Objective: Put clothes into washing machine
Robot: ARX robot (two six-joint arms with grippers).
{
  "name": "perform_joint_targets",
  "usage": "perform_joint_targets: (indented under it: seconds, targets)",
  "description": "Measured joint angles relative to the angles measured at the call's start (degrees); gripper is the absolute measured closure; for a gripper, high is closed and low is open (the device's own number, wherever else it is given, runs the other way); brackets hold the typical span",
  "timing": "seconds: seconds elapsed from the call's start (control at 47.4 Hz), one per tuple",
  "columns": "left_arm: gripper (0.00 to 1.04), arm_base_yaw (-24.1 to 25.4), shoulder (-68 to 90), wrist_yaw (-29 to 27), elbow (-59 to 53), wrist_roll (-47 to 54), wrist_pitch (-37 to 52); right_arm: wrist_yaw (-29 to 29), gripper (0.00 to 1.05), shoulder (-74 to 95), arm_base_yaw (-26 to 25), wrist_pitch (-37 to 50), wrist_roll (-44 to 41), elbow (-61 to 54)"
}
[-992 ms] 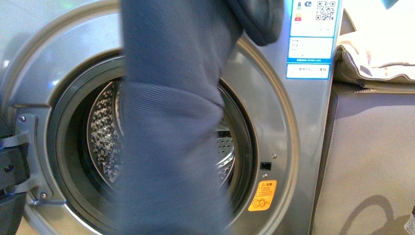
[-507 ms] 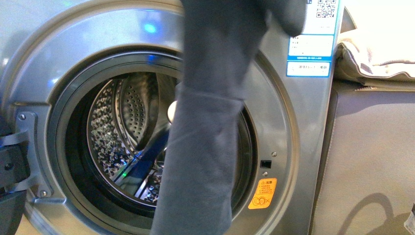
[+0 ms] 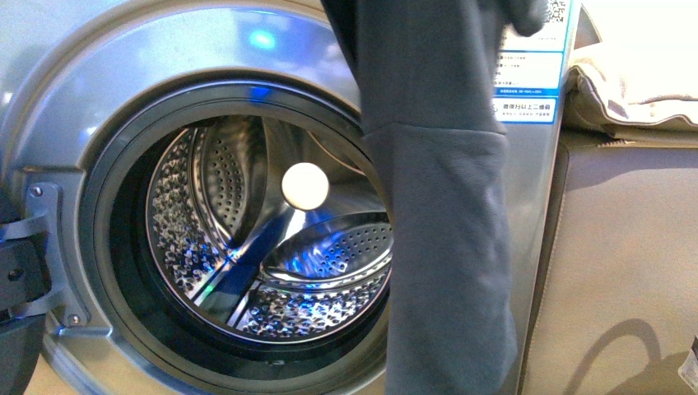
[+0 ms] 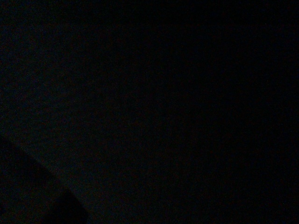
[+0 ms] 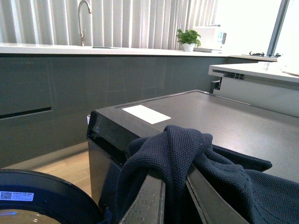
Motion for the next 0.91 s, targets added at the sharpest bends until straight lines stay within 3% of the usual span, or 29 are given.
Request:
perform_joint_targets:
  seconds: [0.359, 0.443, 0.57, 0.633, 0.76, 0.908]
  targets:
    - [0.95, 0.96, 0.02, -3.82, 0.79, -0.24, 0.74, -0.09, 0.99, -0.02, 0.0, 0.04, 0.0, 0.0]
    - [0.97, 0.96, 0.02, -3.82, 0.72, -0.24, 0.98, 0.7, 0.99, -0.13, 0.17, 0.63, 0.04, -0.24]
    - [0.98, 0.94, -0.07, -3.91, 0.55, -0.22, 1.25, 17.25, 0.99, 2.38, 2.67, 4.94, 0.35, 2.64]
    - [0.98, 0.96, -0.42, -4.31, 0.55, -0.2, 1.25, 21.64, 0.99, 5.49, 3.76, 3.3, 0.46, 7.72]
    - [0.98, 1.68, -1.2, -4.79, 0.07, -0.24, 0.72, 22.95, 0.99, 7.37, 5.25, 4.33, 0.52, 8.83]
    - [0.98, 2.78, -2.08, -4.79, -1.44, -0.24, 0.48, 22.86, 0.99, 2.32, 6.27, 9.64, 0.98, -1.66]
